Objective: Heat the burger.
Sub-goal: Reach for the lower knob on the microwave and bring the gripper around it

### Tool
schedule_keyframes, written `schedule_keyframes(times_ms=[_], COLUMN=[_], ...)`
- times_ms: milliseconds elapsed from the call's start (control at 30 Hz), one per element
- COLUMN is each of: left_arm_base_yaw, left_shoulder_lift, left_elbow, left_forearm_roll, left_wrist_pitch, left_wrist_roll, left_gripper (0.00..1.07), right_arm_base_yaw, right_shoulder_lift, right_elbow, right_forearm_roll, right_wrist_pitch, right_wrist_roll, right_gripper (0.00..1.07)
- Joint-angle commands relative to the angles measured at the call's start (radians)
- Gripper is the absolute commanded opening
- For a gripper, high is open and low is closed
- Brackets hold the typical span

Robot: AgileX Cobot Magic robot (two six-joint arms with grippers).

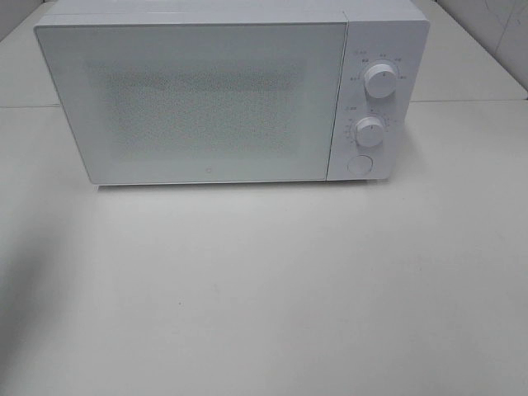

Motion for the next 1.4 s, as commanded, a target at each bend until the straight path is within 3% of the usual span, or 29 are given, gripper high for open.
schedule_keyframes(times_ms=[33,167,400,567,933,1133,1400], left_arm_base_yaw=[0.025,0.025,0.025,0.025,0.025,0.025,0.024], left_shoulder_lift=[-0.093,-0.164,-0.424,-0.721,-1.199,-1.344,-1.339], left_elbow=[0.082,0.135,0.268,0.368,0.447,0.448,0.467], left_forearm_roll=[-0.035,-0.039,-0.105,-0.129,-0.129,-0.131,-0.165], left_wrist_pitch=[-0.013,-0.009,-0.008,0.012,0.069,0.049,-0.003], left_wrist_roll=[0.016,0.014,-0.023,-0.019,-0.02,-0.019,-0.023], left_gripper=[1.06,1.06,1.06,1.06,1.06,1.06,1.06], right_arm_base_yaw=[0.0,0.0,0.0,0.0,0.0,0.0,-0.001], right_shoulder_lift=[-0.03,-0.03,-0.03,-0.03,-0.03,-0.03,-0.029], right_elbow=[0.002,0.002,0.002,0.002,0.002,0.002,0.002], right_forearm_roll=[-0.004,-0.004,-0.004,-0.004,-0.004,-0.004,-0.004], right_wrist_pitch=[-0.009,-0.009,-0.009,-0.009,-0.009,-0.009,-0.009], right_wrist_roll=[0.004,0.004,0.004,0.004,0.004,0.004,0.004], right_gripper=[0.5,0.5,0.5,0.5,0.5,0.5,0.5])
